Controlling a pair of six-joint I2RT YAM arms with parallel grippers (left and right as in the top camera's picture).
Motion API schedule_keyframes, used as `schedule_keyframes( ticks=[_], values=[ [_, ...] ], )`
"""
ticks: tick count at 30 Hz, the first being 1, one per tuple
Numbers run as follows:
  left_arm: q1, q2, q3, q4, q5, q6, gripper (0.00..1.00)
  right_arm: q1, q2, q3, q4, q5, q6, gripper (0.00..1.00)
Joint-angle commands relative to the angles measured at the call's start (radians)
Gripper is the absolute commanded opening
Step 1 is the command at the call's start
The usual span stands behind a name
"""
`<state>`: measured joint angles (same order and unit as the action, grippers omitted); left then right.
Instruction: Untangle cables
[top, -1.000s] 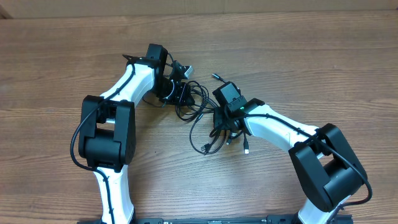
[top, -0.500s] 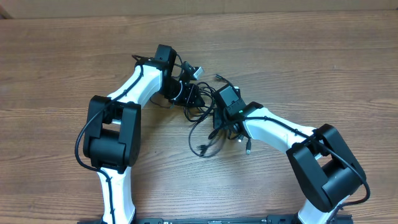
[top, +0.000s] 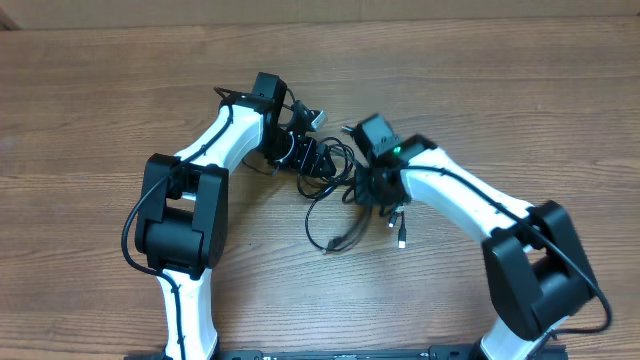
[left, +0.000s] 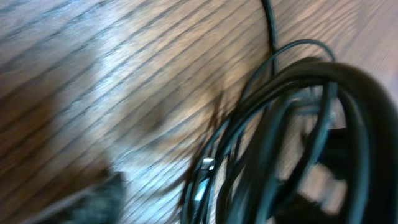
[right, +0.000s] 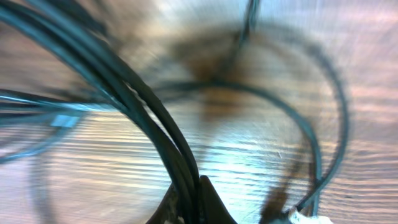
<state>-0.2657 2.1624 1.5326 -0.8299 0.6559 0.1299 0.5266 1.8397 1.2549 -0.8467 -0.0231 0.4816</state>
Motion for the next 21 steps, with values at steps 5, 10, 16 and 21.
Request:
schedule_keyframes(
  ticks=[5, 10, 16, 21],
  values=[
    [0.040, 0.008, 0.041, -0.038, -0.049, 0.005, 0.90, -0.001, -0.067, 0.138, -0.096, -0.133, -0.099, 0.04],
    [0.093, 0.008, 0.064, -0.074, 0.002, 0.005, 0.90, -0.031, -0.067, 0.179, -0.172, -0.128, -0.113, 0.04],
    [0.153, 0.008, 0.063, -0.079, 0.052, 0.005, 0.89, -0.112, -0.067, 0.198, -0.207, -0.190, -0.109, 0.04],
    [0.163, 0.008, 0.063, -0.082, 0.051, 0.005, 0.87, -0.143, -0.067, 0.198, -0.206, -0.249, -0.109, 0.04]
  ],
)
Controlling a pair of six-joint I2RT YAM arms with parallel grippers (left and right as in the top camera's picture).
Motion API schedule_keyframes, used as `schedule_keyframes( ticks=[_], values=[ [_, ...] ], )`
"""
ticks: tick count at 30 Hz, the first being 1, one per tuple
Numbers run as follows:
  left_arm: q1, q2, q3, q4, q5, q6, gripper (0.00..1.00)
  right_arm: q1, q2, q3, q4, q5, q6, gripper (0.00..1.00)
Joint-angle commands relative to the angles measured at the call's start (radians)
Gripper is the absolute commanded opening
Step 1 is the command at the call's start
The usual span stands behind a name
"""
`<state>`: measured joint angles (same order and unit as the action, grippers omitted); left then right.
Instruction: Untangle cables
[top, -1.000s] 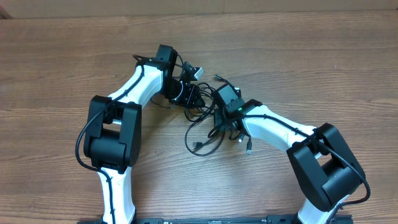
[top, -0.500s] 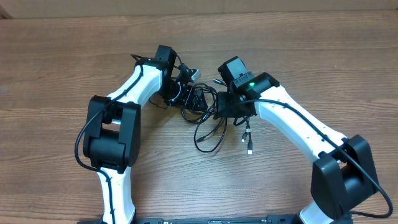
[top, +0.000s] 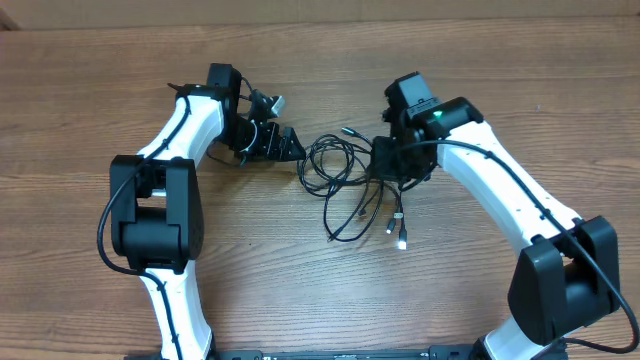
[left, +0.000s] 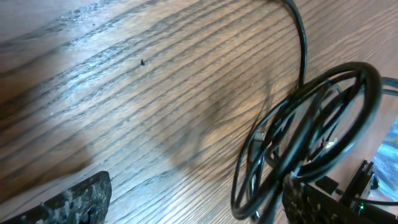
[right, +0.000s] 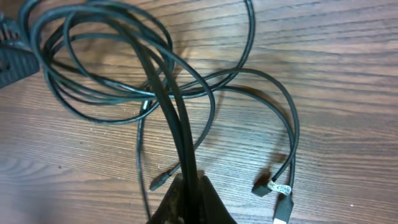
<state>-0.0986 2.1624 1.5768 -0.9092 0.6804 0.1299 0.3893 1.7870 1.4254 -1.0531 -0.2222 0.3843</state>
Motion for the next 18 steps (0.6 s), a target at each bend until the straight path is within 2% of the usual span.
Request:
schedule_keyframes(
  ticks=[1, 5, 10, 13, 15, 18],
  values=[
    [-0.005, 0.008, 0.019, -0.003, 0.027, 0.005, 0.87, -0.005, -0.014, 0.027, 0.000, -0.050, -0.012, 0.04],
    [-0.008, 0.008, 0.019, -0.008, 0.031, 0.014, 0.85, -0.005, -0.014, 0.027, 0.001, -0.050, -0.011, 0.04],
    [-0.010, 0.008, 0.019, -0.061, 0.168, 0.202, 0.77, -0.005, -0.012, 0.027, 0.000, -0.050, -0.011, 0.04],
    [-0.013, 0.008, 0.019, -0.072, 0.177, 0.237, 0.69, -0.005, -0.012, 0.027, 0.000, -0.050, -0.011, 0.04],
    [-0.014, 0.008, 0.019, -0.075, 0.177, 0.253, 0.60, -0.005, -0.012, 0.027, 0.000, -0.050, -0.011, 0.04],
    [-0.015, 0.008, 0.019, -0.084, 0.177, 0.283, 0.54, -0.005, -0.012, 0.027, 0.000, -0.050, -0.011, 0.04]
  ],
)
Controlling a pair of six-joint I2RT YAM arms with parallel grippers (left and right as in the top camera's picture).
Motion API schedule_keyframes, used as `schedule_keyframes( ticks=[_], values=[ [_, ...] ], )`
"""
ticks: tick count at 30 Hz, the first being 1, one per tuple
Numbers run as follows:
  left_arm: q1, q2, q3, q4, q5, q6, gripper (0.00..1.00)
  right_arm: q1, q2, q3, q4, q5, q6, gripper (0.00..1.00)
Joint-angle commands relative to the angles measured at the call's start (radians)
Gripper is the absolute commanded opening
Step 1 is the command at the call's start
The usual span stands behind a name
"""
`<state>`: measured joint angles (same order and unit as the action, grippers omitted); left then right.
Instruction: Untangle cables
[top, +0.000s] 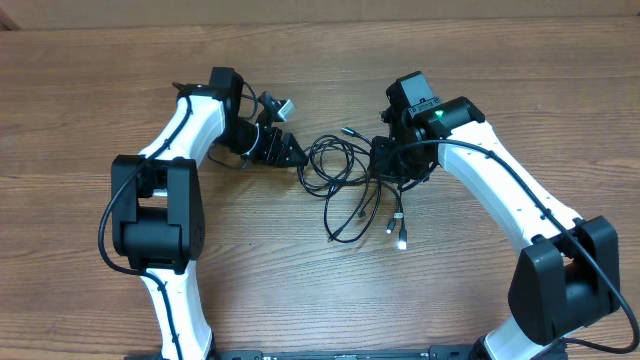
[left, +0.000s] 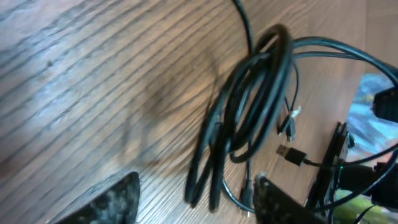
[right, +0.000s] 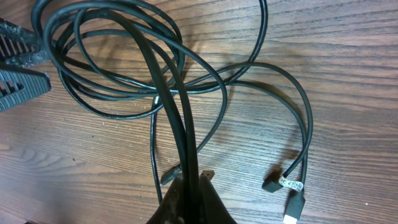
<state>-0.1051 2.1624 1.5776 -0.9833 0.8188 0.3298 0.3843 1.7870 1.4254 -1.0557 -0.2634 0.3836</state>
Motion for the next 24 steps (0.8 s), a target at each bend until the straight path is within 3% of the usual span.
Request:
schedule_keyframes(
  ticks=[1, 13, 20, 24],
  values=[
    [-0.011, 0.008, 0.018, -0.013, 0.038, 0.095, 0.52, 0.000, -0.012, 0.027, 0.003, -0.008, -0.011, 0.04],
    [-0.089, 0.009, 0.013, -0.014, -0.088, 0.112, 0.50, -0.001, -0.012, 0.027, 0.003, -0.008, -0.011, 0.04],
    [-0.151, 0.009, 0.013, -0.007, -0.178, 0.108, 0.34, -0.001, -0.012, 0.027, 0.003, -0.008, -0.011, 0.04],
    [-0.164, 0.009, 0.013, -0.006, -0.206, 0.108, 0.34, -0.001, -0.012, 0.027, 0.003, -0.008, -0.011, 0.04]
  ],
)
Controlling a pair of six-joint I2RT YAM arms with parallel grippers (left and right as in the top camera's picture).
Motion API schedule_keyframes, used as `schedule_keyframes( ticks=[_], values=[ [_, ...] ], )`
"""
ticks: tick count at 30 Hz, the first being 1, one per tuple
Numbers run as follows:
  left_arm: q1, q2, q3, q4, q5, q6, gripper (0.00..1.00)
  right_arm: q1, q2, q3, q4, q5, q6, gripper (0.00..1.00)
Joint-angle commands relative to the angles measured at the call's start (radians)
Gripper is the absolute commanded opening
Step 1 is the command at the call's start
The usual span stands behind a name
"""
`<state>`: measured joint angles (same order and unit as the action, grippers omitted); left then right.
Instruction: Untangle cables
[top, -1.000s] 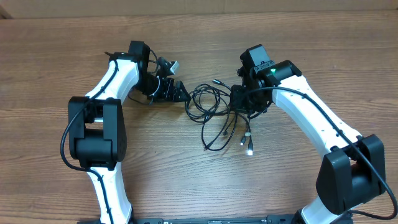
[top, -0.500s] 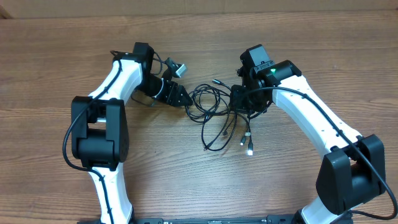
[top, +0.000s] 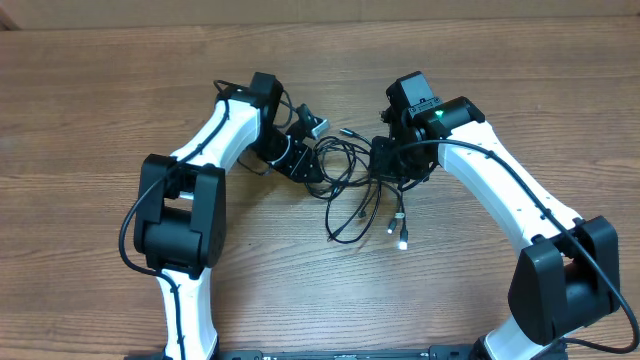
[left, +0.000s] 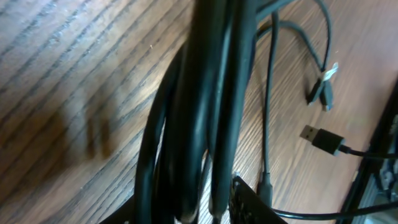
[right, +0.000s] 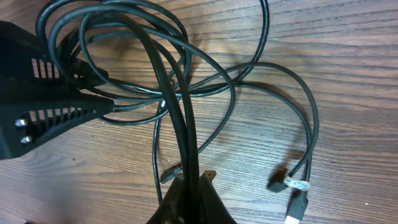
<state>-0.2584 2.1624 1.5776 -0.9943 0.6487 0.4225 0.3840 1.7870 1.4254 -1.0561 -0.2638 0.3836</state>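
Note:
Black cables lie in a tangled bundle mid-table, with loose ends trailing toward the front. My left gripper is at the bundle's left side, open, and several thick strands run between its fingers. In the right wrist view the left gripper's ribbed black fingers straddle the loops. My right gripper is shut on two thick strands at the bundle's right side. A USB plug lies loose beside it.
The wooden table stretches wide on all sides of the tangle. Loose cable ends and a white-tipped plug lie in front of the bundle. A second USB plug rests on the wood to the right of the left gripper.
My left gripper was just left of the bundle with nothing between its fingers. It has moved right, and the thick strands now pass between its open fingers. The right gripper has not moved.
At first both grippers were close together at the tangle, the wrist views blurred. Then the left stood back to the left, open, and the right held two strands farther right with the loops spread out. The left came back to the bundle's edge and now straddles it.

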Motion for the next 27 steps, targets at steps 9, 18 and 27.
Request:
schedule_keyframes(
  ticks=[9, 18, 27],
  values=[
    [-0.003, 0.009, 0.013, 0.009, -0.050, 0.015, 0.04, 0.000, -0.012, 0.027, 0.010, -0.008, -0.011, 0.04],
    [-0.002, 0.008, 0.016, 0.014, -0.046, 0.015, 0.04, 0.000, -0.012, 0.027, 0.029, -0.007, -0.011, 0.43],
    [-0.002, 0.008, 0.017, 0.011, 0.021, 0.027, 0.04, 0.003, -0.010, 0.008, 0.059, -0.134, -0.040, 0.64]
  ],
)
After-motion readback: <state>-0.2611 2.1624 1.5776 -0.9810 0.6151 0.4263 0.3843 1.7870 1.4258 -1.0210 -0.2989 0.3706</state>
